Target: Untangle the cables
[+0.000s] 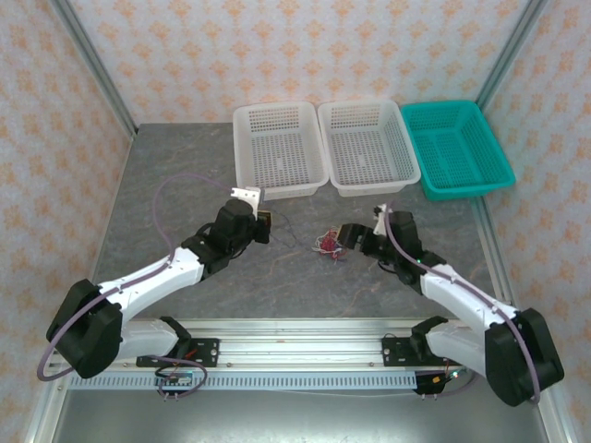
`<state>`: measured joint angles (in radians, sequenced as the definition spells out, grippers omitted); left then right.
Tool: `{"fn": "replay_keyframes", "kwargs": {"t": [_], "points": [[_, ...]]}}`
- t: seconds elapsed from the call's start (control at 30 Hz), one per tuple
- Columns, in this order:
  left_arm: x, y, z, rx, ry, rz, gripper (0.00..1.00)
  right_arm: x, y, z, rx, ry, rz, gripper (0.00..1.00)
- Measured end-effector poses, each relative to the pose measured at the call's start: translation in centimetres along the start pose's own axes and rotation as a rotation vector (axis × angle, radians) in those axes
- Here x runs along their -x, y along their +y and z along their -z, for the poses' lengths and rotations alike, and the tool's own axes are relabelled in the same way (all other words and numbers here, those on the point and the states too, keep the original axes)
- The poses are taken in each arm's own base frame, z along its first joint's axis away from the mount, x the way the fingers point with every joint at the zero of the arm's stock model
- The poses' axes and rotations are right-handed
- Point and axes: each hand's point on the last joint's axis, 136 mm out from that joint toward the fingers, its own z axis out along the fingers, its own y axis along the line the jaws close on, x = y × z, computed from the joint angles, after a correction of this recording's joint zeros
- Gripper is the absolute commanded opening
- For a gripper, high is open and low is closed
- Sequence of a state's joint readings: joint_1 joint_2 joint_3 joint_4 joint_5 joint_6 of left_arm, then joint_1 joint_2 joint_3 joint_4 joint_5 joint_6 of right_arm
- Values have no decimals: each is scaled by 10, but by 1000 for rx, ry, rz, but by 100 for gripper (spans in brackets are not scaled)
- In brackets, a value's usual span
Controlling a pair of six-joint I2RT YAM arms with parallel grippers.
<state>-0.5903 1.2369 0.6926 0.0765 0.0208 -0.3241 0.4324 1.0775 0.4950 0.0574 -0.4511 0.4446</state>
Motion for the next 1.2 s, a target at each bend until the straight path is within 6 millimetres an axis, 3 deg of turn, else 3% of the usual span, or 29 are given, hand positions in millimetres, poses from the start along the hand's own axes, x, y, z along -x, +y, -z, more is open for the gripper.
{"fn": "replay_keyframes", "kwargs": {"t": [0.1, 0.17, 0.3, 0.43, 0.57, 0.67, 0.8, 1.0, 1.2], "points": [[1, 1, 1, 3, -3, -3, 0, 10, 32, -12, -36, 10, 134, 53], [3, 1, 2, 4, -9, -3, 0, 12, 39, -22, -92, 26, 172, 44], [8, 1, 7, 6, -29, -4, 0, -1, 26, -44, -255, 112, 221, 44], [8, 4, 7, 19, -33, -6, 0, -18, 23, -52, -376, 182, 342, 41], [4, 7, 7, 30, -24, -9, 0, -2, 25, -55, -524, 161, 456, 46], [3, 8, 7, 36, -23, -9, 0, 15, 15, -64, -649, 142, 501, 47], [4, 10, 10, 47, -32, -9, 0, 8, -5, -75, -748, 200, 543, 35], [4, 12, 12, 56, -33, -9, 0, -3, -14, -83, -771, 260, 548, 0], [3, 22, 15, 107, -31, -12, 0, 4, -16, -78, -796, 223, 528, 0]]}}
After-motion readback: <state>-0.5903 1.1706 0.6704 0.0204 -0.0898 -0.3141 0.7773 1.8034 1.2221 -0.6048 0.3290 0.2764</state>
